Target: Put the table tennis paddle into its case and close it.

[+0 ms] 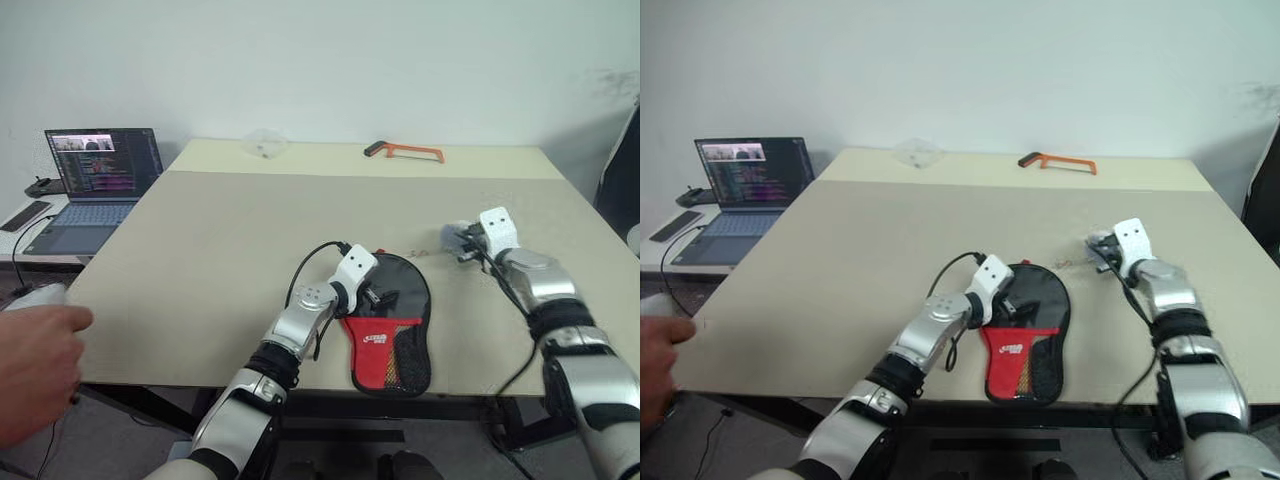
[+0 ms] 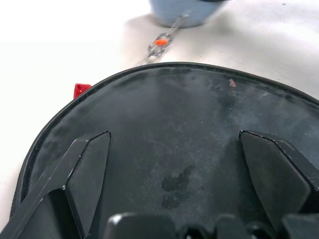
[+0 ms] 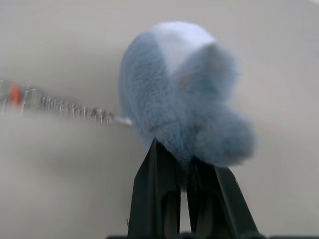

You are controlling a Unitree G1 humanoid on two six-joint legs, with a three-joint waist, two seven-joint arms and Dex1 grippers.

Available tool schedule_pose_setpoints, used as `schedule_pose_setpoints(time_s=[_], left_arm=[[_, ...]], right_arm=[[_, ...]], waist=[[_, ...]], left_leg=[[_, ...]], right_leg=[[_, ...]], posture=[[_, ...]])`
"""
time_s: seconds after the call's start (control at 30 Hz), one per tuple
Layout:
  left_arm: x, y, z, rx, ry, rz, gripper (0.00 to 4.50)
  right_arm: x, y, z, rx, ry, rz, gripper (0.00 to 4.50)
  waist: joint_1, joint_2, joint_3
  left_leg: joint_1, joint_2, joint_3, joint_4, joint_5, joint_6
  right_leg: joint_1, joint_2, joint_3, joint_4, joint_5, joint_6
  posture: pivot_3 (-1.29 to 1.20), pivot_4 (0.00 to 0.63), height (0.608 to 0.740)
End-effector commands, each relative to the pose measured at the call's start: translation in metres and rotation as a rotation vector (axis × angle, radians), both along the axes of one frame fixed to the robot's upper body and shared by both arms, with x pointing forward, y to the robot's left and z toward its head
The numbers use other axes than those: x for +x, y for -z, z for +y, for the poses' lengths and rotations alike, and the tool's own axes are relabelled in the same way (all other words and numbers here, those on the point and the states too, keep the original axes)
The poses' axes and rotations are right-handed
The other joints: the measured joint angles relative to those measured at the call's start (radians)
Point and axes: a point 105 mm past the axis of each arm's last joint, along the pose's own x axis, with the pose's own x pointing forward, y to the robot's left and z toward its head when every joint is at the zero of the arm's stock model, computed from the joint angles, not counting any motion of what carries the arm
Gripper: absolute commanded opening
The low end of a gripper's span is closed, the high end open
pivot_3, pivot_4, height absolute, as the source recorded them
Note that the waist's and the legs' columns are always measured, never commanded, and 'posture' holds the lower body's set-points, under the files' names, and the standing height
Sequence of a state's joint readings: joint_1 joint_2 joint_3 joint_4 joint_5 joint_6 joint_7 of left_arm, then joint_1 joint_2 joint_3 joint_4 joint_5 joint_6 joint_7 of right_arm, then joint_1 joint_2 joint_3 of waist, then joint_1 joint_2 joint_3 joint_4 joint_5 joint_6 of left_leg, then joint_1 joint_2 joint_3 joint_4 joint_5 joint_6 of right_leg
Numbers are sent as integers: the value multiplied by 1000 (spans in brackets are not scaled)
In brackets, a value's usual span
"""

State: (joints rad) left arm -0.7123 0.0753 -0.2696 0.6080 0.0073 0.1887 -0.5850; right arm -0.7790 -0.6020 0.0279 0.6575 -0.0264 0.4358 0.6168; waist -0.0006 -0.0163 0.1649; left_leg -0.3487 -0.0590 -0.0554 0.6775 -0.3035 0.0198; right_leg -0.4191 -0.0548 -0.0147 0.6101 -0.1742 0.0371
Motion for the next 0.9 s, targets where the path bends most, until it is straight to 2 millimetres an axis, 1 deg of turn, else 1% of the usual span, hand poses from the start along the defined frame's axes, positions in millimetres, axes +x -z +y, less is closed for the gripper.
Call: schedule_pose_setpoints(time_s=[0.03,0.1,0.2,0.3,0.43,0.57,0.7,0.8,0.9], left_arm=[[-11,53,18,135,-25,144,4500],[-12,53,16,139,-18,145,4500],[-11,52,14,141,-10,146,4500],[-9,52,11,146,-7,145,4500],[-9,55,9,167,-3,151,4500],[-8,57,8,186,-1,157,4500],[-9,59,5,198,3,166,4500],[-10,60,2,198,7,173,4500],[-12,62,-1,206,19,178,4500]], right_arm=[[-29,-21,9,-89,-190,56,7],[-49,-26,12,-163,-297,94,7],[-71,-37,16,-250,-418,119,7],[-88,-40,22,-316,-520,146,7],[-111,-31,29,-377,-656,211,7],[-137,-16,24,-442,-751,322,7],[-155,-12,33,-390,-820,322,7],[-165,-8,34,-384,-849,347,7],[-182,-3,41,-371,-909,389,7]], waist=[[2,1,-1],[1,1,-1],[1,1,-1],[1,0,0],[9,-2,0],[14,-2,0],[22,-3,0],[25,-3,0],[26,-4,0]], left_leg=[[0,0,0,0,0,0],[0,1,0,0,0,0],[1,0,0,0,0,0],[1,0,1,0,0,-1],[1,0,-2,0,-1,-1],[1,-1,-2,0,-2,0],[1,1,-3,0,-3,-2],[1,1,-4,0,-3,-2],[1,1,-5,0,-4,-2]], right_leg=[[0,0,0,0,0,0],[0,0,-1,0,-1,1],[1,0,-2,0,-1,2],[2,0,-3,0,-2,4],[3,0,-3,-2,-3,5],[4,-1,-2,-3,-3,6],[4,-1,-3,-5,-4,6],[5,-1,-4,-5,-4,6],[5,-2,-5,-6,-4,6]], posture=[[0,150,740],[0,150,740],[0,150,740],[0,150,740],[0,150,740],[0,150,740],[0,150,740],[0,150,740],[0,150,740]])
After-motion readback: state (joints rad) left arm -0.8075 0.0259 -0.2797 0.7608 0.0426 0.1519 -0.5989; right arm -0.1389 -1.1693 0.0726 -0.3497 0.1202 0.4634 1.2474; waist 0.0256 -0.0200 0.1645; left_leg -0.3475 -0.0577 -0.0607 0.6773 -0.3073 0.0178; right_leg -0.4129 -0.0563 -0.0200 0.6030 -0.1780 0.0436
